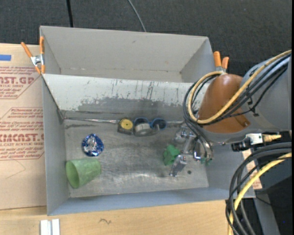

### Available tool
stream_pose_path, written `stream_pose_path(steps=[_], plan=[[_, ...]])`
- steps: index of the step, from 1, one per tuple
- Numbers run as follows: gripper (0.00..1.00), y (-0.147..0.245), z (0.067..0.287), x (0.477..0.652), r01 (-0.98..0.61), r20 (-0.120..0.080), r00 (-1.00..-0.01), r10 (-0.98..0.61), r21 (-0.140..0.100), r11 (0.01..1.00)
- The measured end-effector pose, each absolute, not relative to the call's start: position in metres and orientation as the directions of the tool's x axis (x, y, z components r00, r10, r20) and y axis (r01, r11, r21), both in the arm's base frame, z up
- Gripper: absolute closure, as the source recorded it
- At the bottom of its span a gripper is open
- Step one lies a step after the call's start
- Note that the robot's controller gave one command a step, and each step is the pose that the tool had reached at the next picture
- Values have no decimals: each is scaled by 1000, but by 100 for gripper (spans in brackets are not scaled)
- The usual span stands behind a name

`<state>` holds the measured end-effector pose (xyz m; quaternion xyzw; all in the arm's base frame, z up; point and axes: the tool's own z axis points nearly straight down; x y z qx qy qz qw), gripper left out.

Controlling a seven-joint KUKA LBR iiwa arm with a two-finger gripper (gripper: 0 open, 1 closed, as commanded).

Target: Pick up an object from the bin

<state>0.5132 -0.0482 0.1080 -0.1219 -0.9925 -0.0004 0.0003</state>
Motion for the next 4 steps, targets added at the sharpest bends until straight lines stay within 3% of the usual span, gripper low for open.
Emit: stream_pose_path(steps=[1, 2, 3, 4], plan=[[0, -39, 73, 496, 368, -13, -930, 368, 4, 930], [0, 3, 73, 483, 378, -10, -926, 378, 2, 926], [100, 3, 73, 481, 378, -2, -926, 378, 1, 926], [100, 3, 86, 481, 377, 0, -926, 377, 1, 926]])
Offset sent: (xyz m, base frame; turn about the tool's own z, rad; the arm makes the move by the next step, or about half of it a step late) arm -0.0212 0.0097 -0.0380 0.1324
